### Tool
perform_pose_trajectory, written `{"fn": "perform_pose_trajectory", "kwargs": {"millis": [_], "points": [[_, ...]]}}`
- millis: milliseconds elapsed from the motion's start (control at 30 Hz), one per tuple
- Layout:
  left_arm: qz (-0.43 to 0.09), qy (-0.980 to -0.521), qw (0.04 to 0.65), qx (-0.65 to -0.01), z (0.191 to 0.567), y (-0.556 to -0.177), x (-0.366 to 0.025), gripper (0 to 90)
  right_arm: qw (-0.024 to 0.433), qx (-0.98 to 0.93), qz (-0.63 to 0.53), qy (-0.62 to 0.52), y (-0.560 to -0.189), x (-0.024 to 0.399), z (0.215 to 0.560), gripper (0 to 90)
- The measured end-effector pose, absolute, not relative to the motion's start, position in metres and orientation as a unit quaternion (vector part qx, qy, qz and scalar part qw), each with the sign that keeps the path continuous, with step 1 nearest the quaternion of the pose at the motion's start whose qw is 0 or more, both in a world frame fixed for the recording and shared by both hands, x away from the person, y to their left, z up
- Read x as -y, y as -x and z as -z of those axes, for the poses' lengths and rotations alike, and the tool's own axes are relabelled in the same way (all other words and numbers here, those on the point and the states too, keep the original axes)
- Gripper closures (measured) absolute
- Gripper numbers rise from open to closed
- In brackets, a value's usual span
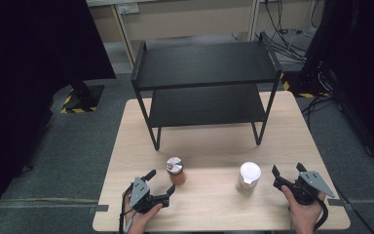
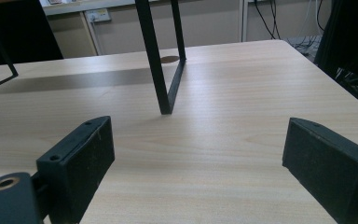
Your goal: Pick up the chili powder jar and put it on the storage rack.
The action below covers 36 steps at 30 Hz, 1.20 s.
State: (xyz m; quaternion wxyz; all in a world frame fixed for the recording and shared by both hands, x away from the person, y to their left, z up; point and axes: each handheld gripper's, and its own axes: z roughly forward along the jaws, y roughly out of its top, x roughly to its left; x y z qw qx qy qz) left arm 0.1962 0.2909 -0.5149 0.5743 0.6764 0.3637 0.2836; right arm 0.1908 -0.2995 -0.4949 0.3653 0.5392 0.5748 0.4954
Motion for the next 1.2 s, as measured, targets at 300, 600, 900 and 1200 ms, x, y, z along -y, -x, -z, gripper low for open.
{"fn": "perform_pose_trajectory", "kwargs": {"millis": [300,600,900,1200], "points": [[-0.286,-0.683,0.563,-0.368,0.511,-0.21,-0.28,9.6,0.364,-0.574,-0.495,-0.541,-0.191,0.299,0.494,8.9],[-0.288,-0.691,0.555,-0.363,0.508,-0.22,-0.271,10.7,0.364,-0.575,-0.493,-0.542,-0.191,0.299,0.494,8.8],[-0.29,-0.698,0.549,-0.357,0.506,-0.231,-0.263,13.5,0.364,-0.578,-0.49,-0.542,-0.192,0.299,0.493,8.5],[-0.287,-0.703,0.546,-0.354,0.504,-0.238,-0.259,18.7,0.363,-0.578,-0.49,-0.542,-0.192,0.299,0.493,8.4]]}}
